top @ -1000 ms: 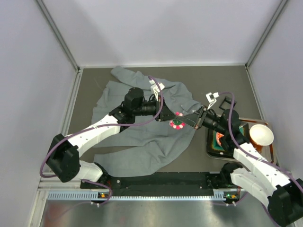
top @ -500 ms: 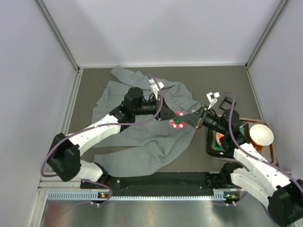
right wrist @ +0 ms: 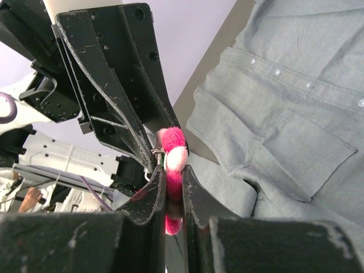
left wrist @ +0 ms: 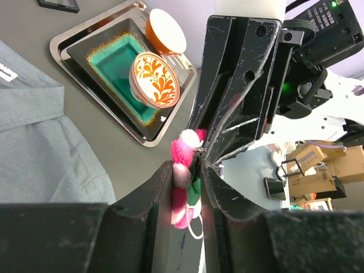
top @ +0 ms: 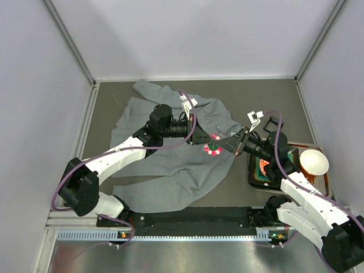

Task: Remove the brooch from the garment
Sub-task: Close the brooch.

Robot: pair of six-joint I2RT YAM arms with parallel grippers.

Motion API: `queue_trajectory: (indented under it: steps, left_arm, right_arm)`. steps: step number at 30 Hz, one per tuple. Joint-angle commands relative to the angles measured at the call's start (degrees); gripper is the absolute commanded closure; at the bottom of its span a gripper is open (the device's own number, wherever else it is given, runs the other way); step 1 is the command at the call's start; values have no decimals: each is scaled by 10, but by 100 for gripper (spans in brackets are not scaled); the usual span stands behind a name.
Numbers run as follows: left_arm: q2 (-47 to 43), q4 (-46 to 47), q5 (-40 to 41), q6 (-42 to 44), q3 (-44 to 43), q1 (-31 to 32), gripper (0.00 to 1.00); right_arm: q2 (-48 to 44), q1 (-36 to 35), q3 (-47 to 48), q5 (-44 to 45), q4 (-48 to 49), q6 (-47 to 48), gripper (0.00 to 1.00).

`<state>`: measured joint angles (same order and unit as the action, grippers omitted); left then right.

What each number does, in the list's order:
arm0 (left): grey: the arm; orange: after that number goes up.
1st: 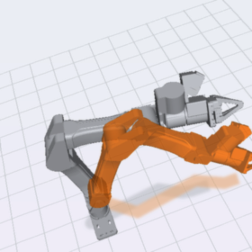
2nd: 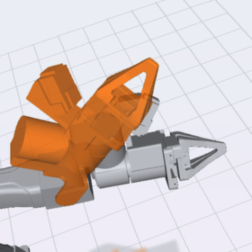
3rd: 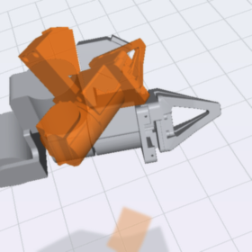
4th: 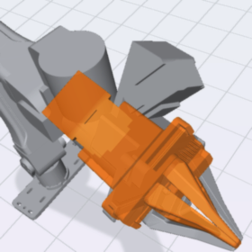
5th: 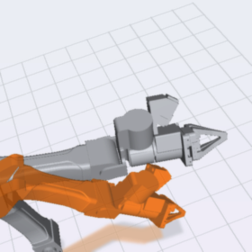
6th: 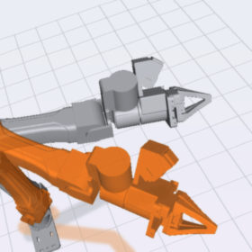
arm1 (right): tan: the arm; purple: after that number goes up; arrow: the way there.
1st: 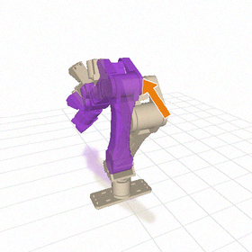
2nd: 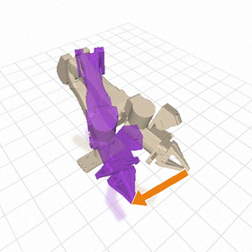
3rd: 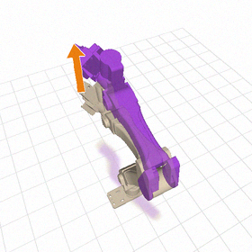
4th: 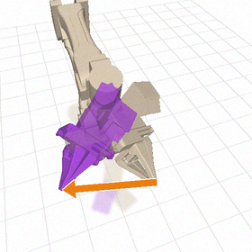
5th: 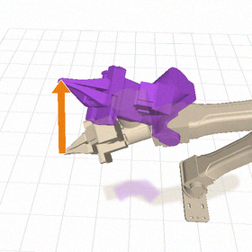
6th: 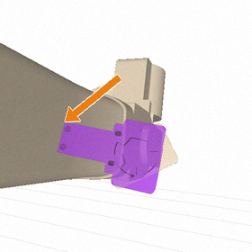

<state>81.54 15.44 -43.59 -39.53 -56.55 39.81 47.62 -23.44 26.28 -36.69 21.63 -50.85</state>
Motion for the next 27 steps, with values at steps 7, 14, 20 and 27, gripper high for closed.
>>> queue_trajectory:
  steps: [7,14,20,27]
  left_arm:
    - [22,7,-42,-5,-31,17,73]
    - [20,25,-46,-13,-26,17,75]
    - [22,19,-58,-2,-32,17,67]
    - [29,2,-65,5,-45,18,63]
  right_arm:
    - [-9,-13,24,-45,25,24,100]
    - [-14,-15,24,-49,15,36,100]
    - [-13,-15,31,-48,3,44,100]
    - [-15,-17,34,-47,-1,44,100]
